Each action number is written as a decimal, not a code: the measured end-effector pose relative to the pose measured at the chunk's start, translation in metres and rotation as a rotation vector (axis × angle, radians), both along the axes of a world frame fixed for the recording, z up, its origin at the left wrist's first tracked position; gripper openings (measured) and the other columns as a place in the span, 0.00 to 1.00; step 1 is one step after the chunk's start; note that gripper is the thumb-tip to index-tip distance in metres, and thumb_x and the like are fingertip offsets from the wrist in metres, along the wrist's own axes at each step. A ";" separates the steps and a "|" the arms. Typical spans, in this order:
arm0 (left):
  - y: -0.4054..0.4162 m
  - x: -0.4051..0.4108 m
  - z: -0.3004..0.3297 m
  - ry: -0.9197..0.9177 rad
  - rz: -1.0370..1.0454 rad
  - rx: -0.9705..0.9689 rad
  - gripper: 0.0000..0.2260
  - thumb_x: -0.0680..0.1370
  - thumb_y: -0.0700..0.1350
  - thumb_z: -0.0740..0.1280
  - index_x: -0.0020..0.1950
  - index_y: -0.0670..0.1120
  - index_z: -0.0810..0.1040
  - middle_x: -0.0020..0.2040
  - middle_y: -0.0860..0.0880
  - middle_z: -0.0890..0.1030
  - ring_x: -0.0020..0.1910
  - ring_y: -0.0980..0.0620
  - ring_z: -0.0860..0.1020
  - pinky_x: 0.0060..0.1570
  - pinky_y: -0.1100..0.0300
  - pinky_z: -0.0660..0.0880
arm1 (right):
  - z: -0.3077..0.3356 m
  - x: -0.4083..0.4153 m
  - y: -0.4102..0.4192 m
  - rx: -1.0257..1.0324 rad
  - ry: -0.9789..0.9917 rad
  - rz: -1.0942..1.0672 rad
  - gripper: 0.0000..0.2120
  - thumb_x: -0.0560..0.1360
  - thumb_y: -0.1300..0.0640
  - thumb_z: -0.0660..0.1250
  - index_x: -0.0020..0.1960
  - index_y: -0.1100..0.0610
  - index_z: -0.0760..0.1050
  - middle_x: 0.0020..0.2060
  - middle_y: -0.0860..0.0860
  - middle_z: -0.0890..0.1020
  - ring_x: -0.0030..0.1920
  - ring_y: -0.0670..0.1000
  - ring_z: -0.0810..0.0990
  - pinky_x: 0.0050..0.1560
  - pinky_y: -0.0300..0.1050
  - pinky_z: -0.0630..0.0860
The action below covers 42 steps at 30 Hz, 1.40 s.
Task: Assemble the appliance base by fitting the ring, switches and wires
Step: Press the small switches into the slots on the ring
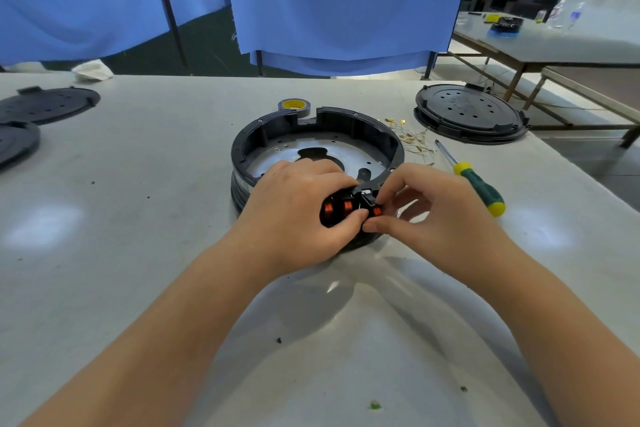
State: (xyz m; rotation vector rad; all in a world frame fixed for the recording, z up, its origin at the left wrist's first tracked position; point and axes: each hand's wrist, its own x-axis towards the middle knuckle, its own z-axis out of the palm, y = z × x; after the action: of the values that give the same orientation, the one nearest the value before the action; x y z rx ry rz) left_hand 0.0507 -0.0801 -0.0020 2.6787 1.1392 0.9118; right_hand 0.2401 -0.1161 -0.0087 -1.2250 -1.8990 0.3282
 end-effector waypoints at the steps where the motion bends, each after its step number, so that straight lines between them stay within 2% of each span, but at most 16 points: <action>1: 0.000 0.000 0.000 0.001 0.002 -0.002 0.15 0.73 0.55 0.64 0.51 0.48 0.83 0.44 0.53 0.81 0.45 0.49 0.78 0.45 0.48 0.73 | 0.000 -0.001 0.000 0.009 -0.003 -0.005 0.12 0.64 0.60 0.79 0.41 0.54 0.77 0.36 0.42 0.79 0.38 0.43 0.81 0.38 0.38 0.78; 7: 0.000 0.001 0.000 0.004 0.007 -0.011 0.15 0.73 0.54 0.63 0.52 0.49 0.83 0.44 0.54 0.81 0.45 0.51 0.78 0.45 0.49 0.72 | -0.001 -0.005 0.002 0.101 -0.087 -0.038 0.10 0.66 0.58 0.78 0.42 0.57 0.78 0.38 0.47 0.78 0.38 0.48 0.79 0.38 0.50 0.78; 10: 0.000 0.001 0.000 -0.004 0.010 -0.017 0.15 0.74 0.53 0.63 0.52 0.49 0.84 0.45 0.54 0.82 0.46 0.51 0.78 0.46 0.49 0.73 | -0.002 -0.008 0.003 0.171 -0.146 -0.071 0.11 0.66 0.56 0.78 0.42 0.57 0.78 0.38 0.47 0.77 0.37 0.50 0.77 0.37 0.53 0.77; 13: -0.001 0.001 0.000 -0.011 0.021 -0.021 0.15 0.74 0.53 0.63 0.52 0.49 0.84 0.45 0.53 0.82 0.46 0.51 0.78 0.46 0.49 0.72 | -0.002 -0.007 0.004 0.216 -0.172 -0.109 0.11 0.65 0.55 0.79 0.42 0.57 0.79 0.40 0.47 0.74 0.40 0.49 0.72 0.40 0.49 0.74; 17: -0.001 0.001 0.001 -0.014 0.025 -0.025 0.15 0.74 0.54 0.63 0.53 0.49 0.84 0.45 0.54 0.82 0.46 0.51 0.78 0.47 0.49 0.73 | -0.006 -0.007 0.007 0.271 -0.241 -0.163 0.12 0.63 0.56 0.79 0.42 0.58 0.79 0.47 0.51 0.75 0.48 0.53 0.73 0.49 0.42 0.68; 21: -0.002 0.004 0.001 -0.061 0.039 -0.040 0.14 0.73 0.53 0.64 0.51 0.49 0.84 0.43 0.53 0.82 0.44 0.52 0.79 0.46 0.49 0.74 | -0.006 -0.009 0.008 0.272 -0.253 -0.173 0.13 0.63 0.57 0.79 0.43 0.58 0.79 0.50 0.53 0.77 0.52 0.55 0.73 0.53 0.42 0.67; 23: -0.003 0.006 0.001 -0.105 0.062 -0.050 0.14 0.71 0.53 0.64 0.49 0.49 0.85 0.41 0.53 0.82 0.42 0.52 0.79 0.45 0.48 0.74 | -0.005 -0.008 0.010 0.201 -0.199 -0.136 0.15 0.63 0.57 0.79 0.46 0.58 0.78 0.51 0.51 0.77 0.53 0.53 0.74 0.55 0.42 0.69; 26: -0.004 0.007 0.002 -0.132 0.093 -0.065 0.13 0.70 0.53 0.65 0.47 0.50 0.85 0.41 0.54 0.82 0.41 0.53 0.78 0.45 0.48 0.74 | 0.000 0.002 0.011 -0.016 -0.080 -0.051 0.19 0.64 0.53 0.77 0.53 0.51 0.77 0.52 0.46 0.78 0.58 0.46 0.74 0.61 0.40 0.69; 28: -0.004 0.007 0.002 -0.132 0.096 -0.079 0.13 0.70 0.54 0.65 0.47 0.51 0.84 0.40 0.54 0.82 0.41 0.53 0.78 0.46 0.49 0.74 | 0.001 0.009 0.012 -0.104 -0.017 -0.014 0.17 0.67 0.52 0.75 0.55 0.47 0.77 0.54 0.43 0.79 0.61 0.40 0.73 0.63 0.36 0.67; 30: -0.003 0.006 0.002 -0.129 0.092 -0.094 0.13 0.71 0.54 0.64 0.48 0.51 0.85 0.41 0.54 0.82 0.42 0.54 0.78 0.46 0.49 0.73 | 0.001 0.010 0.013 -0.108 -0.006 -0.025 0.14 0.70 0.51 0.73 0.55 0.46 0.79 0.55 0.42 0.80 0.62 0.37 0.72 0.64 0.35 0.65; 35: -0.004 0.006 0.003 -0.144 0.083 -0.109 0.14 0.72 0.54 0.63 0.49 0.52 0.85 0.41 0.54 0.82 0.43 0.53 0.78 0.47 0.48 0.73 | 0.002 0.008 0.015 -0.109 0.003 -0.047 0.12 0.72 0.55 0.72 0.53 0.43 0.79 0.53 0.41 0.80 0.61 0.38 0.73 0.64 0.35 0.66; 39: -0.004 0.008 0.004 -0.162 0.090 -0.125 0.15 0.72 0.55 0.62 0.48 0.52 0.85 0.41 0.54 0.83 0.44 0.53 0.79 0.48 0.48 0.73 | 0.003 0.006 0.017 -0.091 0.028 -0.050 0.09 0.71 0.57 0.73 0.50 0.46 0.81 0.50 0.39 0.80 0.57 0.37 0.75 0.59 0.27 0.66; 42: -0.005 0.010 0.003 -0.220 0.117 -0.141 0.13 0.72 0.54 0.64 0.47 0.52 0.86 0.41 0.55 0.83 0.44 0.54 0.79 0.49 0.48 0.74 | 0.003 0.004 0.018 -0.079 0.051 -0.066 0.08 0.71 0.58 0.73 0.48 0.49 0.82 0.47 0.41 0.81 0.54 0.39 0.77 0.57 0.31 0.70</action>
State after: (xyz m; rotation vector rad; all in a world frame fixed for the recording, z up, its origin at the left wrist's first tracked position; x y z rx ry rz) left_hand 0.0607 -0.0852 0.0011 2.3544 1.2681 1.0696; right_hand 0.2445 -0.0977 -0.0053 -1.3168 -1.8130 0.3987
